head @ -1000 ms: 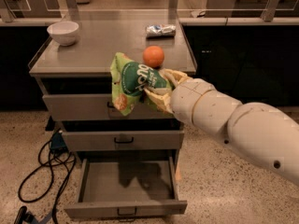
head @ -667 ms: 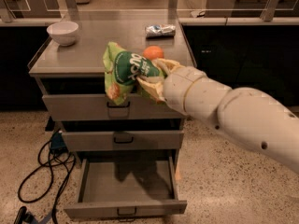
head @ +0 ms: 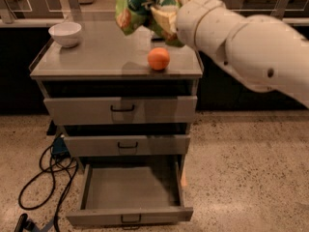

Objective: Pick green rice chip bag from bottom drawer and place on counter

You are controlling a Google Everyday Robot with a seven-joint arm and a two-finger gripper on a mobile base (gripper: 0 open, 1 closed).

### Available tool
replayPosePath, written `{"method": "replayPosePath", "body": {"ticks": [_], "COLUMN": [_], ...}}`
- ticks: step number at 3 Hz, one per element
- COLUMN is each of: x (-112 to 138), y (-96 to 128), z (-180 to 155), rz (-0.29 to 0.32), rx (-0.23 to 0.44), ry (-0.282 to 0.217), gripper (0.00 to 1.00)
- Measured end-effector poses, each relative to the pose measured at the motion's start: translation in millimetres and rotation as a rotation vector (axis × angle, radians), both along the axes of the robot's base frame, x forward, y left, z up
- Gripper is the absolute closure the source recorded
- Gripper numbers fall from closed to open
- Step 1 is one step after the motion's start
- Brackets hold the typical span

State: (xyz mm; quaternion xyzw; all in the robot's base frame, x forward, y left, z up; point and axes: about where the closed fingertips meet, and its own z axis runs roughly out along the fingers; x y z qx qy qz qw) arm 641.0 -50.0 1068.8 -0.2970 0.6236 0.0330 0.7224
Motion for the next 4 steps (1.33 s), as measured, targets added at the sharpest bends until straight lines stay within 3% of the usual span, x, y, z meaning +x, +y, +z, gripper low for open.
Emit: {"method": "replayPosePath", "body": {"ticks": [1, 2, 3, 4], "x": [35.6, 48.4, 55.9, 108.2], "y": [-1.3, 4.0, 4.1, 13.1], "z": [44.8, 58.0, 63.2, 54.6], "rz": [0.007, 0.008, 0.008, 0.048], "rx": [0.016, 0.007, 0.009, 0.0], "ry": [-0.045, -0.063, -0.067, -0.024], "gripper": [1.0, 1.0, 1.0, 1.0]}}
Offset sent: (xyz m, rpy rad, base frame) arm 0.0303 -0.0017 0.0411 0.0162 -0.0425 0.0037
